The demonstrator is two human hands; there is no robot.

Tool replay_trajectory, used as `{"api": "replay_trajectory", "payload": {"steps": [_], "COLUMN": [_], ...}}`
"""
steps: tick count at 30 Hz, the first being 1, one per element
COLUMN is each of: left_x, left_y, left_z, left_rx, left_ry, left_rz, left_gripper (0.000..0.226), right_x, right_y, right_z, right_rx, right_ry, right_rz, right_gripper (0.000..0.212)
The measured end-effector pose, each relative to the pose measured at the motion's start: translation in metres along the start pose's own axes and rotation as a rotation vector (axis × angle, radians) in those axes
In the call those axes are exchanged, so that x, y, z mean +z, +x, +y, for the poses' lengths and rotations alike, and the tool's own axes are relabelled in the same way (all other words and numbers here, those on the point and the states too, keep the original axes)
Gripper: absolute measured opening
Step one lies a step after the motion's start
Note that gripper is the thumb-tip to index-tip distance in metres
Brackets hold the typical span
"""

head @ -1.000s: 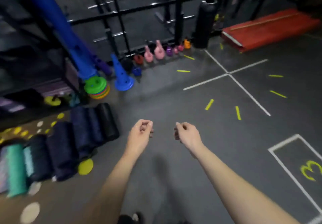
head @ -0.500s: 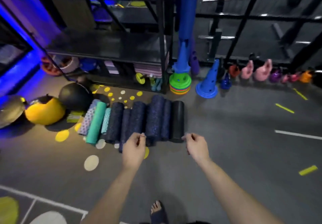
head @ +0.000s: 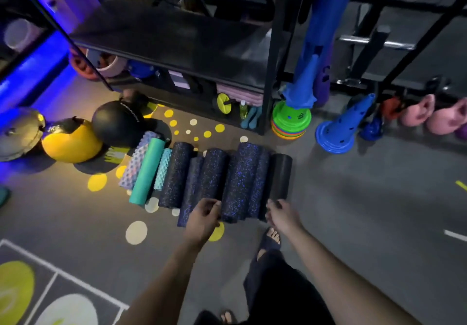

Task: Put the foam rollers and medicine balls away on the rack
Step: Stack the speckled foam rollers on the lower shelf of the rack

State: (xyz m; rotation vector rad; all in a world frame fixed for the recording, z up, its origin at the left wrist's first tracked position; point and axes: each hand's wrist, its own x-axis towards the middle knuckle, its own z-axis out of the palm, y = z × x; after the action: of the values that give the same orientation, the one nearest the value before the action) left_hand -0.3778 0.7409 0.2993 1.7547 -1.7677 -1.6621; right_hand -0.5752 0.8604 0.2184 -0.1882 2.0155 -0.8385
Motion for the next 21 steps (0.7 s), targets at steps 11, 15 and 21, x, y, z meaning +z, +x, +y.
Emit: {"api": "replay_trajectory", "payload": {"steps": [11, 15, 21], "left_x": [0.06, 0.094, 0.154], "left_y": [0.188, 0.285, 0.438], "left_z": [-0.021, -0.083, -0.218], "left_rx": [-0.321, -0.392, -0.391], "left_ry": [-0.135, -0.003, 0.14], "left_rz": [-0.028, -0.096, -0.123], "left_gripper": [0.028, 0.039, 0.05], "right_x": [0.061, 0.095, 0.18], "right_y": [0.152, 0.227, 0.37], "right_z": [-0.041, 0.009, 0.143], "right_rx": [0.125, 0.132, 0.329], "right_ry": [-0.265, -0.233, 0.13], "right_rz": [-0.094, -0.026, -0.092], "right_gripper": [0.036, 0.039, 0.108]}}
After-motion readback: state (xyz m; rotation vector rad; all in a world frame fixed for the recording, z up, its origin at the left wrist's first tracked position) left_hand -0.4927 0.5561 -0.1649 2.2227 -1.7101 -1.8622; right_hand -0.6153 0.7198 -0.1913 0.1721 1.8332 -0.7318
